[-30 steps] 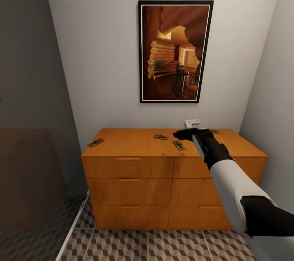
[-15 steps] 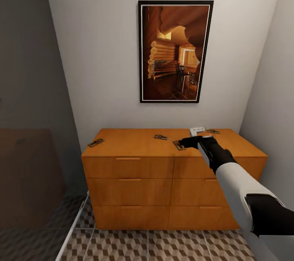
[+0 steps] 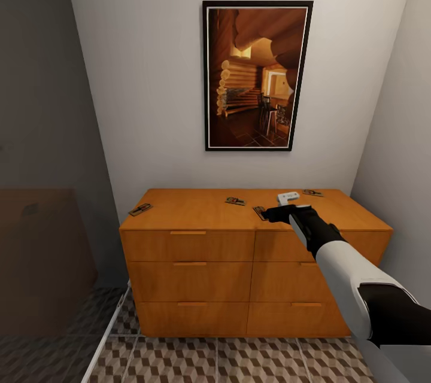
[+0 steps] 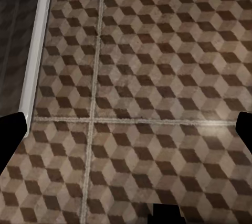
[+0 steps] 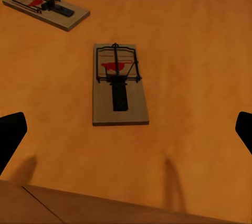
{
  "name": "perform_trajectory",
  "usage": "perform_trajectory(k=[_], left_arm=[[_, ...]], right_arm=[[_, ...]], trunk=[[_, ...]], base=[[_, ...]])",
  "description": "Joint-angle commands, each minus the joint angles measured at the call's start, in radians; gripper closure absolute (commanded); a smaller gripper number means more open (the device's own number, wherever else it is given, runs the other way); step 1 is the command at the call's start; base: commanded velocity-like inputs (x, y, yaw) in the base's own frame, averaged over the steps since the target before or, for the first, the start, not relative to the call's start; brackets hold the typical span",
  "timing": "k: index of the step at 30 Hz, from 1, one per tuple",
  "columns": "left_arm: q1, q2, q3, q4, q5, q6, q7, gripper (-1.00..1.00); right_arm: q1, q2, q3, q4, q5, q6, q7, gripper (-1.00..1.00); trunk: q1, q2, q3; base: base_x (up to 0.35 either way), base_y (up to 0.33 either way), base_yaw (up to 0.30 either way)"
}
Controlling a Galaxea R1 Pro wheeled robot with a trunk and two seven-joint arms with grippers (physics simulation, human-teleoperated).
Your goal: Take the four mousetraps from the cabinet in the bathroom and place them on the bathroom floor. Make sure all four end up on the same floor surface, and ensure that at least two of them are either under or directly next to the same bathroom sink.
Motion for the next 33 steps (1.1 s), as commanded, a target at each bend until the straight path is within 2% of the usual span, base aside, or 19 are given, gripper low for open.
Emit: perform_trajectory(k=[1,10,22,33], left_arm=[[-0.001,0.000,-0.001,0.001,-0.001,-0.003,0.004,-1.00],[-0.001,0.000,-0.001,0.001,0.000,-0.003,0.004,-1.00],[-0.001,0.000,-0.001,0.001,0.001,-0.003,0.004,-1.00],[-0.001,0.000,-0.001,0.001,0.001,-0.003,0.004,-1.00]], right_arm=[[0.000,0.000,-0.001,-0.001,0.011,0.003,0.007,-1.00],[0.000,0.000,-0.001,0.000,0.008,-0.002,0.012,-1.00],[0.000,-0.002,-0.002,-0.002,-0.030,-0.004,0.058,-1.00],[0.000,-0.002,-0.002,0.000,-0.040,-0.005,0.064,-1.00]], trunk=[[0.000,-0.001,-0.001],[0.000,-0.001,-0.001],[0.000,-0.001,-0.001],[0.000,-0.001,-0.001]], base=[[0.000,0.000,0.000],[0.000,0.000,0.000],[0.000,0.000,0.000],[0.000,0.000,0.000]])
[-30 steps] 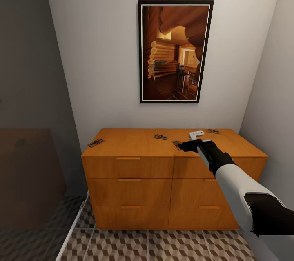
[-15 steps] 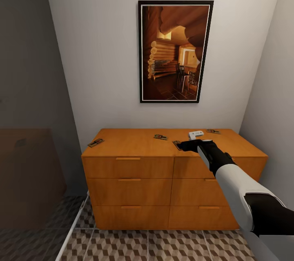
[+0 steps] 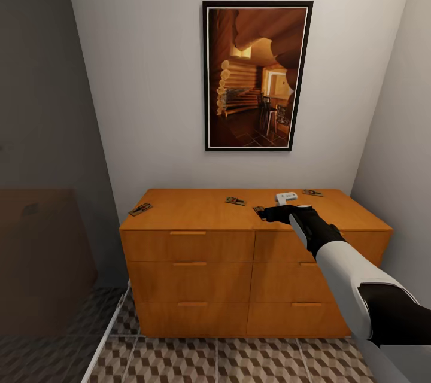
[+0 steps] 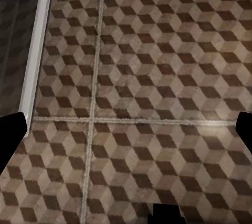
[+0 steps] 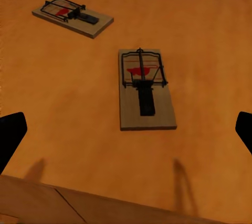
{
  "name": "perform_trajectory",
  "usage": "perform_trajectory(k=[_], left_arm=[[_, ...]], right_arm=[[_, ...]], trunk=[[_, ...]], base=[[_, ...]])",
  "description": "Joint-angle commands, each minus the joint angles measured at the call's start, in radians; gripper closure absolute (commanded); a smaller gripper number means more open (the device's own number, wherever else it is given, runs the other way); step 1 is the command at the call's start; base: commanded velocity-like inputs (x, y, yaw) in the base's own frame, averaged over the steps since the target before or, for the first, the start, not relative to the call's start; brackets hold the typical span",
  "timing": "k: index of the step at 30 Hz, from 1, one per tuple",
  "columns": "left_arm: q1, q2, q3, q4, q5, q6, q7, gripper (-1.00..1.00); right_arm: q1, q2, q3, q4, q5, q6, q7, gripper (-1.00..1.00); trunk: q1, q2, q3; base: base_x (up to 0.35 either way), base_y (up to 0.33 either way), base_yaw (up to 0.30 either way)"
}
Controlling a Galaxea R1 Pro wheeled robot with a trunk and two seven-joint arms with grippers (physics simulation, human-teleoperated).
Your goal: Take the four mousetraps from the cabinet in the bathroom and place them on the bathroom floor. Make sure all four end up on the same floor surface, and ensure that at least two of them are either under or directly next to the same bathroom sink.
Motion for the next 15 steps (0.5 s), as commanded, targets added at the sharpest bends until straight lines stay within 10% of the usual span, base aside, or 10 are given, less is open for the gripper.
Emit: perform_trajectory(k=[1,15], left_arm=[[-0.001,0.000,-0.001,0.001,0.000,-0.003,0.003,-1.00],[-0.001,0.000,-0.001,0.001,-0.001,-0.003,0.003,-1.00]], right_arm=[[0.000,0.000,-0.001,-0.002,0.011,0.004,0.007,-1.00],[0.000,0.000,-0.001,-0.002,0.012,0.004,0.005,-1.00]], trunk=[[0.000,-0.001,-0.001],[0.000,-0.001,-0.001]], base=[[0.006,0.000,0.000],[0.139,0.000,0.000]])
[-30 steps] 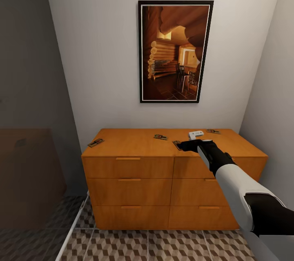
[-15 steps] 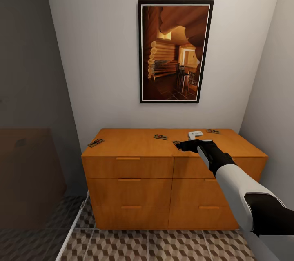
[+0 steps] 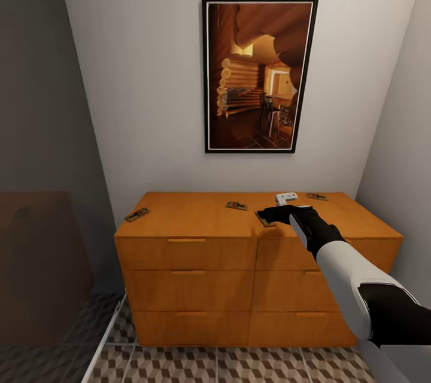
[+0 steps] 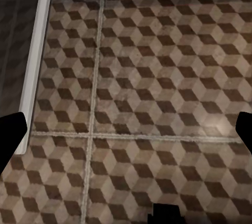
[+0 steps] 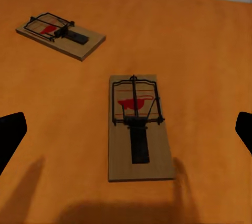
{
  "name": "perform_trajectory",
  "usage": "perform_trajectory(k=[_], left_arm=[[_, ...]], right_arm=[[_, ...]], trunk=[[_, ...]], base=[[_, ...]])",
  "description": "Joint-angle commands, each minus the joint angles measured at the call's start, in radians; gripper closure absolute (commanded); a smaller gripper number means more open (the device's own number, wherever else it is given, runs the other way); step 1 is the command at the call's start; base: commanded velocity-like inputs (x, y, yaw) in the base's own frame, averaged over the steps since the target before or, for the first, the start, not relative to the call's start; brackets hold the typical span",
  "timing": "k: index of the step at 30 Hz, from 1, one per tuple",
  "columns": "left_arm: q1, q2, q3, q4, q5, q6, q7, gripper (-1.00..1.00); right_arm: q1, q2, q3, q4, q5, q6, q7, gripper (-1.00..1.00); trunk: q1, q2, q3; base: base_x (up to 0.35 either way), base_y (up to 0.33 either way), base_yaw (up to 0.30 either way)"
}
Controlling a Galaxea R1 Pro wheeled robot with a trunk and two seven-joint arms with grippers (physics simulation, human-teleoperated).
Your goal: Take the four mousetraps from the cabinet in the bathroom and place them on the bathroom floor. Make sure all four end up on the same floor surface, and ensure that at least two of them are either under or directly next to the same bathroom sink.
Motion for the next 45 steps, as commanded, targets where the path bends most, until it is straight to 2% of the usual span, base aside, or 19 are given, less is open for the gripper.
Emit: perform_trajectory(k=[1,14,37,45], left_arm=[[-0.001,0.000,-0.001,0.001,0.000,-0.003,0.003,-1.00],[-0.001,0.000,-0.001,0.001,0.000,-0.003,0.003,-1.00],[-0.001,0.000,-0.001,0.001,0.000,-0.003,0.003,-1.00],[-0.001,0.000,-0.001,0.002,0.000,-0.002,0.003,-1.00]], right_arm=[[-0.001,0.000,-0.001,-0.002,0.011,0.005,0.007,-1.00],[-0.001,-0.016,0.001,-0.001,0.009,0.005,0.008,-1.00],[-0.001,-0.017,0.001,0.021,0.008,0.001,0.009,-1.00],[-0.001,-0.017,0.001,0.025,0.008,-0.036,0.010,-1.00]], trunk=[[0.000,-0.001,-0.001],[0.000,-0.001,-0.001],[0.000,-0.001,-0.001],[0.000,-0.001,-0.001]], base=[[0.061,0.000,0.000],[0.012,0.000,0.000],[0.000,0.000,0.000],[0.000,0.000,0.000]])
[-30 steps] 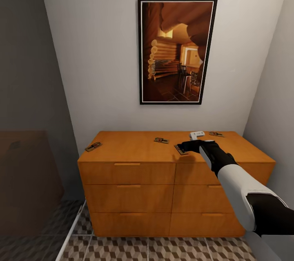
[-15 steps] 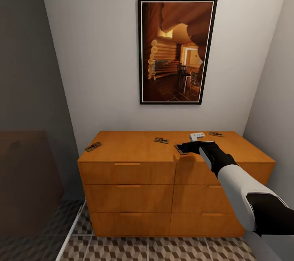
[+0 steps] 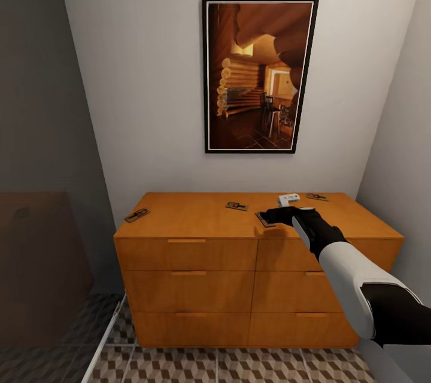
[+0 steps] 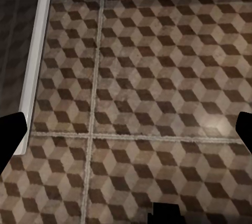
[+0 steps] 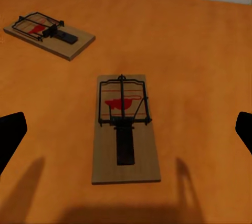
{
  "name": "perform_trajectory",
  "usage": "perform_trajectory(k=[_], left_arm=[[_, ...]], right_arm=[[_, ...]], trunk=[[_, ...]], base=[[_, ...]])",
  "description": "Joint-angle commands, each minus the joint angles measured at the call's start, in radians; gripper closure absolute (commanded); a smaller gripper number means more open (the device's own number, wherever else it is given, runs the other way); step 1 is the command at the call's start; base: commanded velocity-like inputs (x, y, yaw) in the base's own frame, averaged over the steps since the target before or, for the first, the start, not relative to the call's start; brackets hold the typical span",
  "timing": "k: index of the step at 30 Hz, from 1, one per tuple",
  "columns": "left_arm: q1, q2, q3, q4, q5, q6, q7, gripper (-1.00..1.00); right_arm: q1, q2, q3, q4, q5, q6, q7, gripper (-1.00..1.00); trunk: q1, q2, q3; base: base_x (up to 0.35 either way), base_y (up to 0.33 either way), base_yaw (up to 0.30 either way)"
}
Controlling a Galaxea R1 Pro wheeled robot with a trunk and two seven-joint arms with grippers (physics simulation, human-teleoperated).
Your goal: Take the four mousetraps from the cabinet in the bathroom and place them on the bathroom floor. Make sure all four end up on the same floor surface, and ensure that at least two of them are either under or directly next to the same bathroom sink.
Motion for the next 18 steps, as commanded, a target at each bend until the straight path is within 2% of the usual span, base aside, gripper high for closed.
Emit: perform_trajectory(k=[1,8,18], left_arm=[[-0.001,0.000,-0.001,0.001,0.000,-0.003,0.003,-1.00],[-0.001,0.000,-0.001,0.001,0.000,-0.003,0.003,-1.00],[-0.001,0.000,-0.001,0.001,0.000,-0.003,0.003,-1.00]], right_arm=[[0.000,0.000,-0.001,0.000,0.010,0.003,0.006,-1.00],[-0.001,0.000,-0.001,0.010,0.006,-0.004,0.006,-1.00],[0.000,0.000,-0.001,0.013,-0.023,-0.007,0.006,-1.00]], trunk=[[0.000,-0.001,-0.001],[0.000,-0.001,-0.001],[0.000,-0.001,-0.001]], base=[[0.000,0.000,0.000],[0.000,0.000,0.000],[0.000,0.000,0.000]])
